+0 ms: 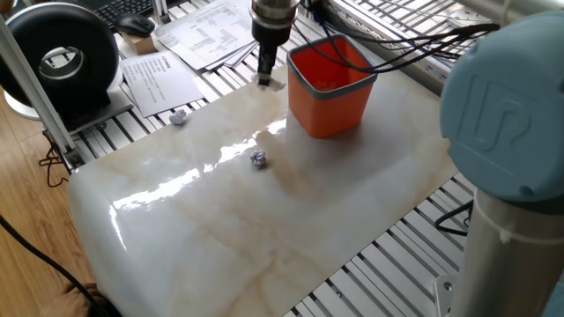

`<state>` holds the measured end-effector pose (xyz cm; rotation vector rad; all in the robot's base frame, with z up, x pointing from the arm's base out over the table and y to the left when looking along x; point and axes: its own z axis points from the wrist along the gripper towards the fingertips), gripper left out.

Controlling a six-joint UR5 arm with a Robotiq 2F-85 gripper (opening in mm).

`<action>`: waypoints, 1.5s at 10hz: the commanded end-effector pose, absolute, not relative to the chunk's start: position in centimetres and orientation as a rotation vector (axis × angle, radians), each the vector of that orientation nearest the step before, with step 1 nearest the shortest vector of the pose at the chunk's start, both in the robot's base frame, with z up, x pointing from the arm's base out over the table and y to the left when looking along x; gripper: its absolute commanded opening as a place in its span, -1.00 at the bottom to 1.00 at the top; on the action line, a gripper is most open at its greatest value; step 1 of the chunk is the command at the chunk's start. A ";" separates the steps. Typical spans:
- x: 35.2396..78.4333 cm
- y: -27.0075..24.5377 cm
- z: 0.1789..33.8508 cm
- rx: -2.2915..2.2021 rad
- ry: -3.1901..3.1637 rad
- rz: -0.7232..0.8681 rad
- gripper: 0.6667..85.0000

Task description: Put the garbage in the trash can

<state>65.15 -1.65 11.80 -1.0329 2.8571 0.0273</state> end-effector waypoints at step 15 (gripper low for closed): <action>60.3 -10.0 14.9 -1.215 2.736 -0.171 0.91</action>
